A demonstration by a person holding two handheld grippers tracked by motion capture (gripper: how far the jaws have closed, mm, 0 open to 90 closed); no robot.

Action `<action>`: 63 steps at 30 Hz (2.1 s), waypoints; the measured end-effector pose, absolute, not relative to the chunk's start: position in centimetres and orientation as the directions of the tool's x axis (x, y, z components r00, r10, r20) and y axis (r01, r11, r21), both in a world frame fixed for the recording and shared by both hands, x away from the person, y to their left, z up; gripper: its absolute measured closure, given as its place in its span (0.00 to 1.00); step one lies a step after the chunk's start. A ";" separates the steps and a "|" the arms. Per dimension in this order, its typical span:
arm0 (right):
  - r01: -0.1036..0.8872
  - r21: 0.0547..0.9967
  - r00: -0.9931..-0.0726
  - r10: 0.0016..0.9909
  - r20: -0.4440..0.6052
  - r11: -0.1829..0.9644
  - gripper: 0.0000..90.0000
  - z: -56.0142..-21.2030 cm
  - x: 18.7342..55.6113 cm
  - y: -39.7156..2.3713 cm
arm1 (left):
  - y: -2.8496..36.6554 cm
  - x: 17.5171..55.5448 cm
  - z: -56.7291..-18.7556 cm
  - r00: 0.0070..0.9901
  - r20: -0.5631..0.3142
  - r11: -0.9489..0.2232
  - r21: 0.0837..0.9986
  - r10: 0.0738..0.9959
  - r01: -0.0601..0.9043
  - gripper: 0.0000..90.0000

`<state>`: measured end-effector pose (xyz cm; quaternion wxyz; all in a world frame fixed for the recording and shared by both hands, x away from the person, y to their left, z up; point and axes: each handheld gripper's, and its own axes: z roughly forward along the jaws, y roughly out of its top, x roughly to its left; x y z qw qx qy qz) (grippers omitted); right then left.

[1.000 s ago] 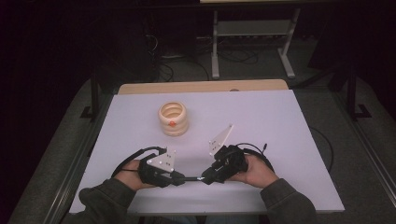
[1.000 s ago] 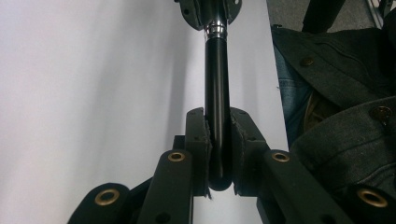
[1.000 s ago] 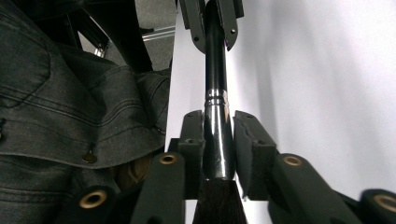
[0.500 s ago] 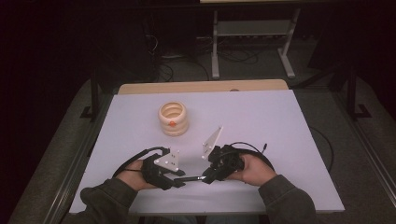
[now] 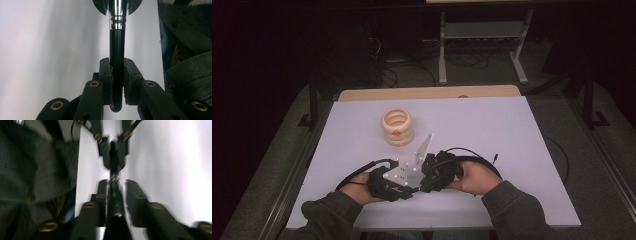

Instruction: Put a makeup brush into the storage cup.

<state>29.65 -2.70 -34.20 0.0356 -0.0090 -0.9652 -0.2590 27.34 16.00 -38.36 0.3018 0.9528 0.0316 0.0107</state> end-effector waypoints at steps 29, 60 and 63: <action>0.454 0.792 -0.891 0.208 0.404 0.409 0.84 -36.6 32.5 -6.9 | 18.3 28.8 -38.5 0.968 -0.022 -0.678 0.709 0.251 0.192 0.88; 0.350 0.719 -0.937 0.242 0.254 0.601 0.60 -35.5 31.7 -5.6 | 17.1 29.2 -37.7 0.964 -0.051 -0.652 0.727 0.260 0.214 0.88; 0.371 0.721 -0.927 0.275 0.254 0.585 0.56 -35.7 31.7 -6.7 | 17.2 29.4 -37.6 0.959 -0.069 -0.635 0.736 0.276 0.235 0.88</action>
